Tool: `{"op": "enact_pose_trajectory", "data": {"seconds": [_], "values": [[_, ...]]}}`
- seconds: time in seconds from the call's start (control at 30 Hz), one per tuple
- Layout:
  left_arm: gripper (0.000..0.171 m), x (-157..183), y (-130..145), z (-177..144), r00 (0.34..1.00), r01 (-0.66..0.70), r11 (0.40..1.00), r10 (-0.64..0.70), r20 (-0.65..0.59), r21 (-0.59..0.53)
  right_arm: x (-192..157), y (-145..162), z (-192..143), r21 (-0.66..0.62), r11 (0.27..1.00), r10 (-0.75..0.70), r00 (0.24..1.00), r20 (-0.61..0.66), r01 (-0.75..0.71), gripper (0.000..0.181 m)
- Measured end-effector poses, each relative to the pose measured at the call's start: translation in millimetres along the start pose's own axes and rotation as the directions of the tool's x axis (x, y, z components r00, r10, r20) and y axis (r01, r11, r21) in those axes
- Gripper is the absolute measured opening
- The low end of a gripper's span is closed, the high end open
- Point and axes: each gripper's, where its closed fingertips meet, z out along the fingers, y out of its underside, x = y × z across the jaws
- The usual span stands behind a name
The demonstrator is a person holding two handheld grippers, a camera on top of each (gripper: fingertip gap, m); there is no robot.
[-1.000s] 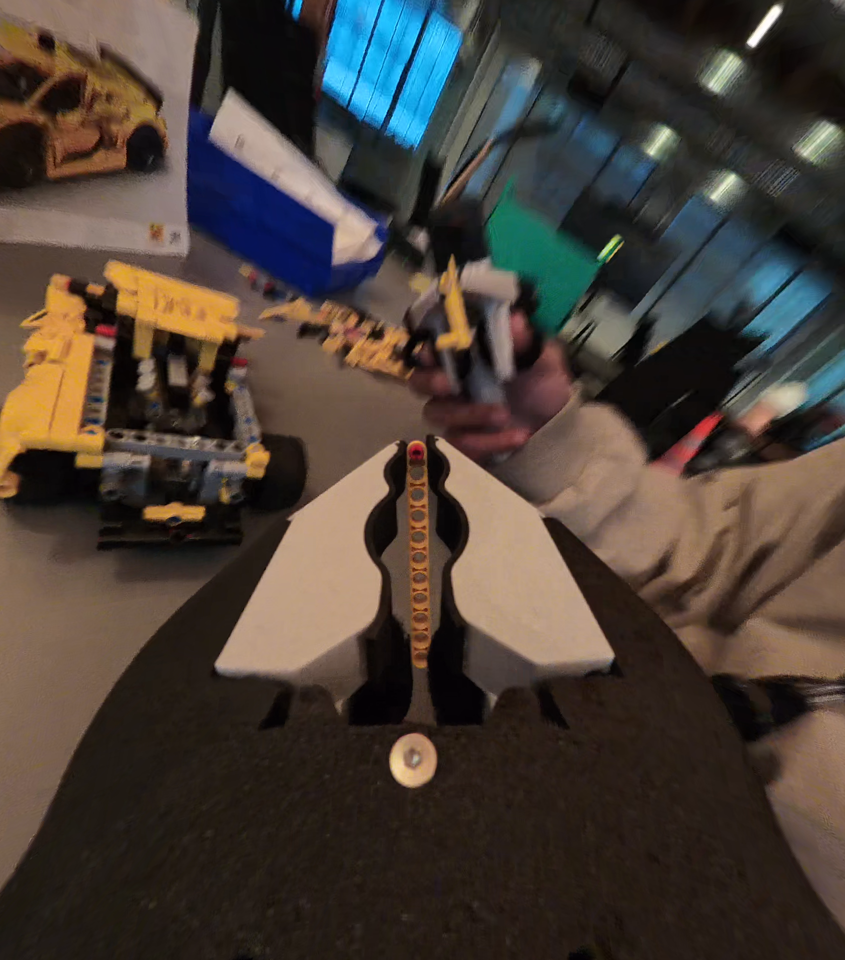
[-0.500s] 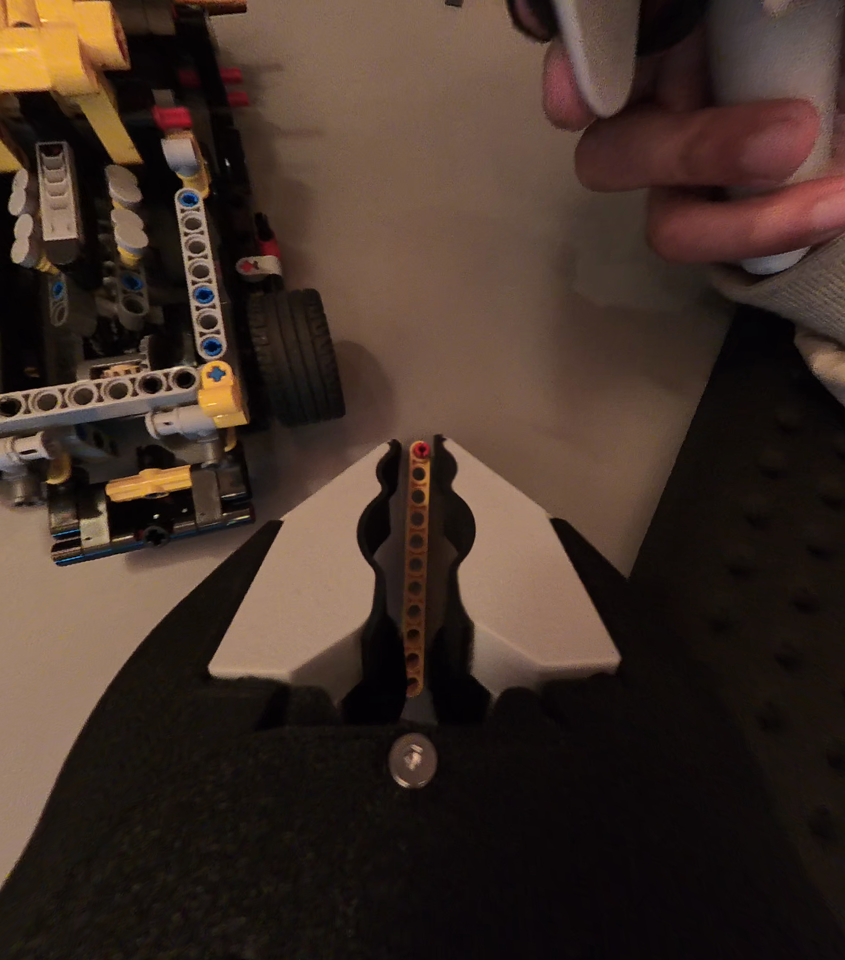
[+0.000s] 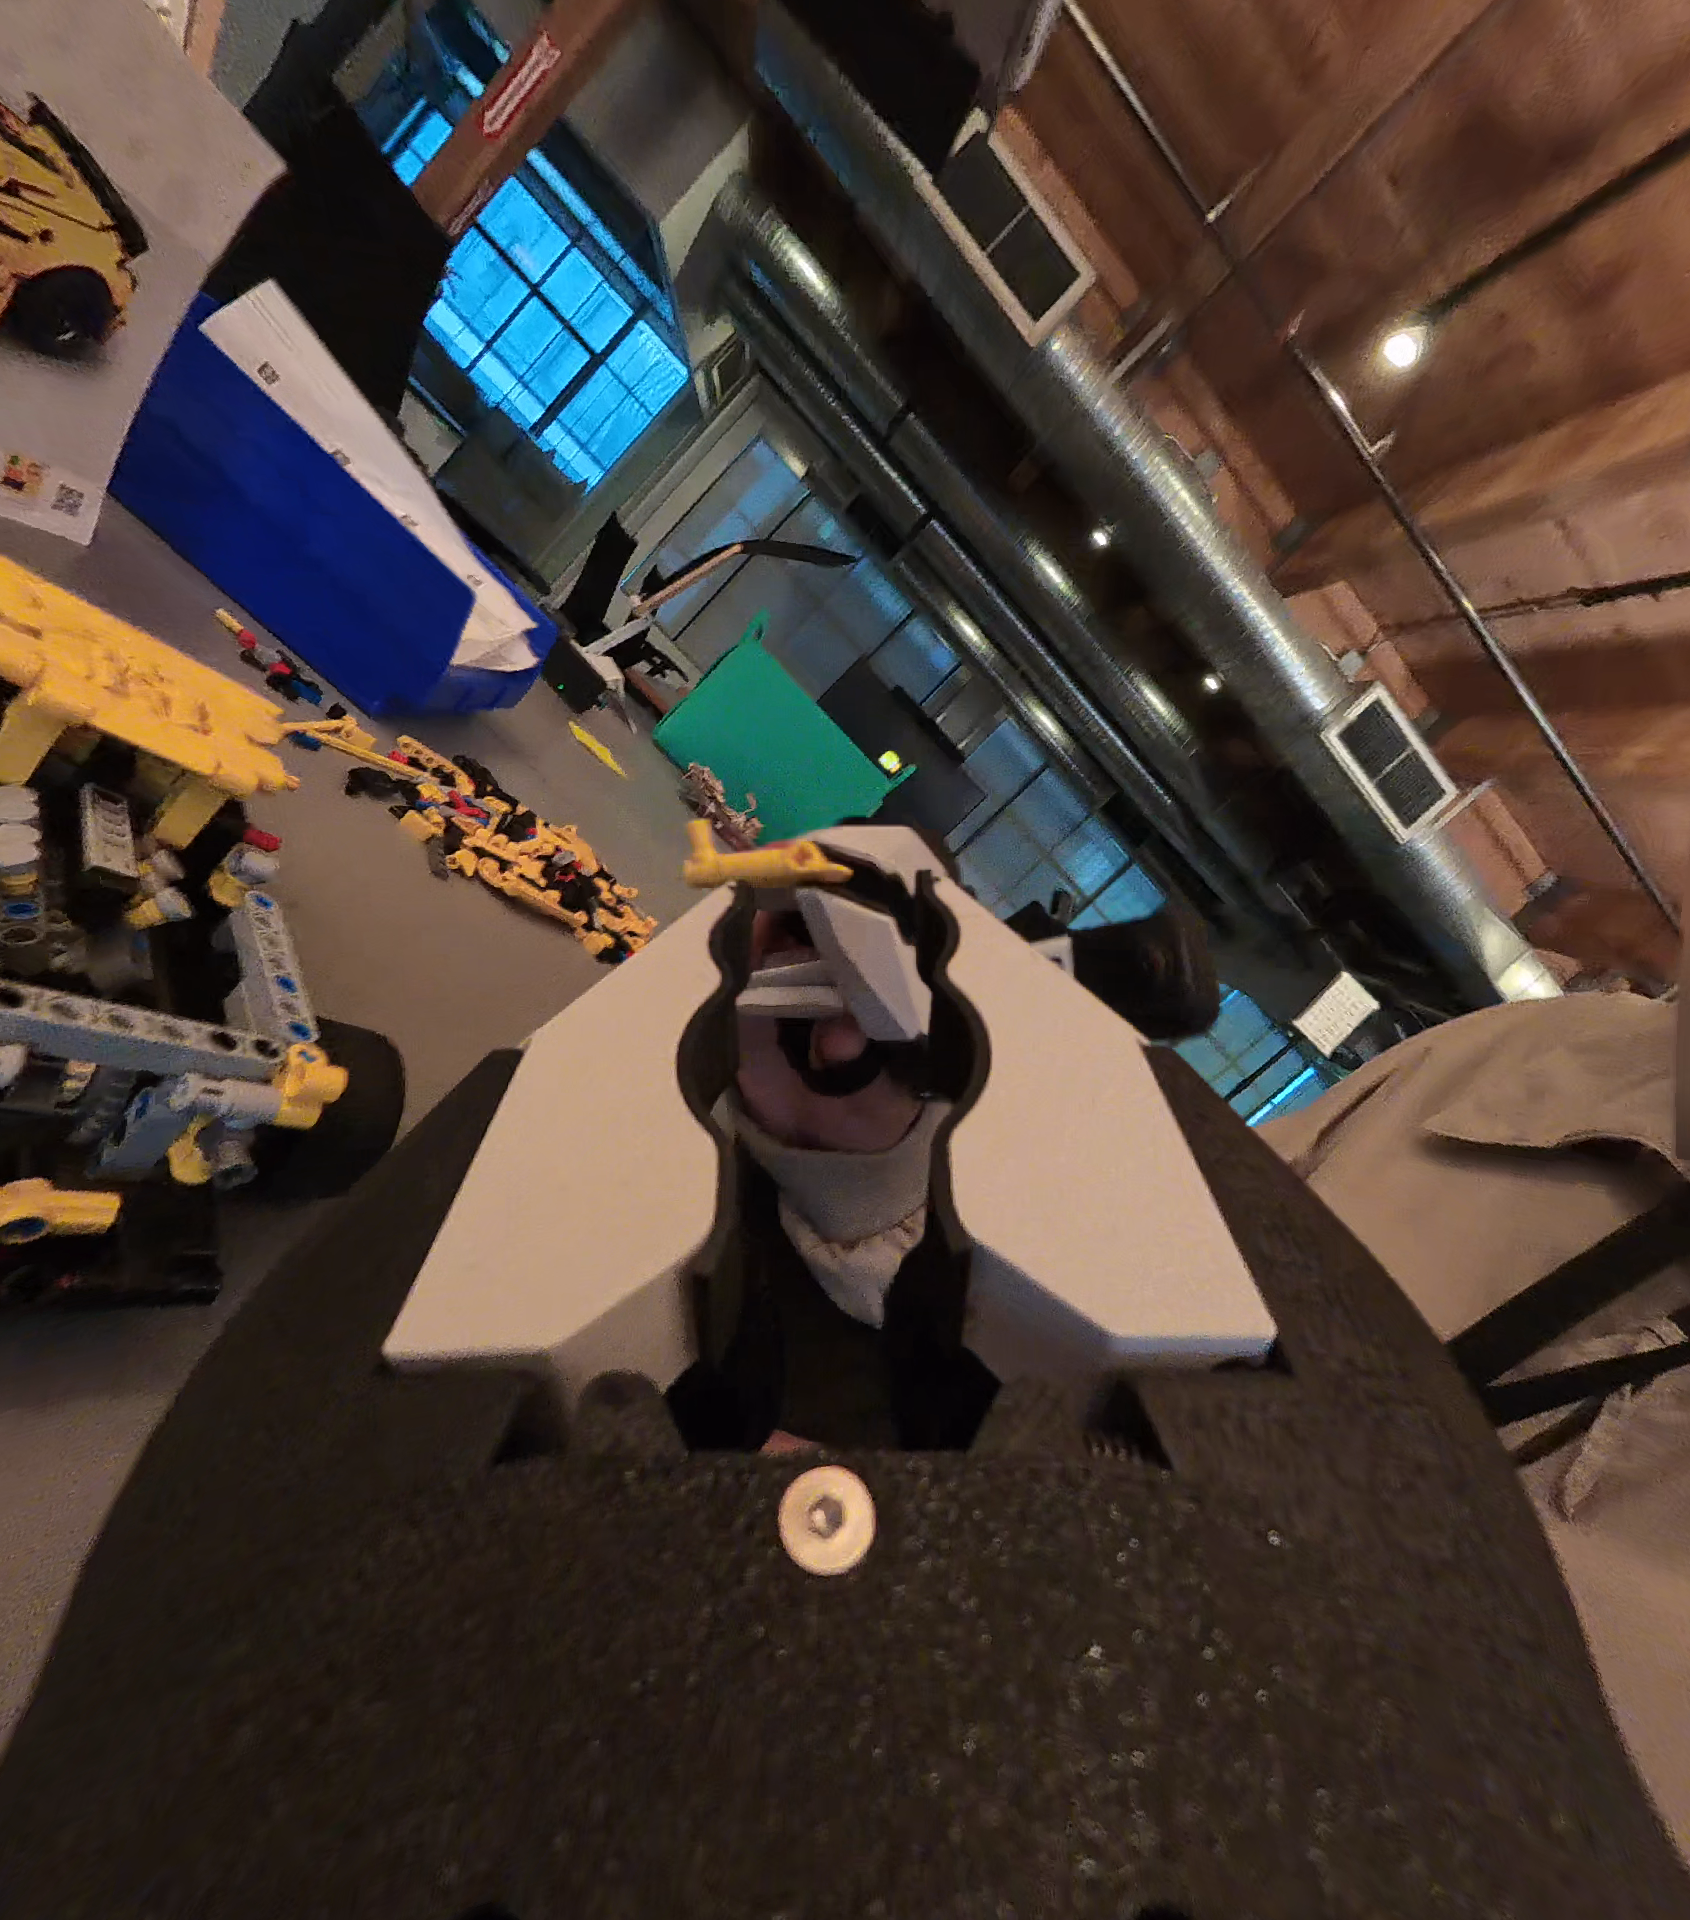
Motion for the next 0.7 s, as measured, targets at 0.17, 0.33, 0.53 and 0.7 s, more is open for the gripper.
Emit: {"op": "enact_pose_trajectory", "data": {"seconds": [0.17, 0.33, 0.53, 0.7], "values": [[0.029, -8, 14, 4, 0.999, -0.016, 0.996, 0.02, 0.049, -0.086, -10, -3, 3, -0.046, 0.957, -0.289, 0.956, -0.04, 0.287, 0.005], [0.012, -9, 18, 4, 0.999, 0.011, 0.995, -0.007, 0.037, -0.103, -20, 2, 10, -0.115, 0.885, -0.457, 0.889, -0.036, 0.451, 0.005], [0.0, -20, 20, 0, 0.99, -0.059, 0.99, 0.074, 0.121, -0.127, -26, 8, 11, -0.124, 0.883, -0.461, 0.886, -0.046, 0.453, 0.006], [0.0, -23, 15, -4, 0.979, -0.117, 0.985, 0.136, 0.153, -0.125, -22, -8, 4, -0.004, 0.975, -0.223, 0.969, -0.104, 0.223, 0.006]]}}
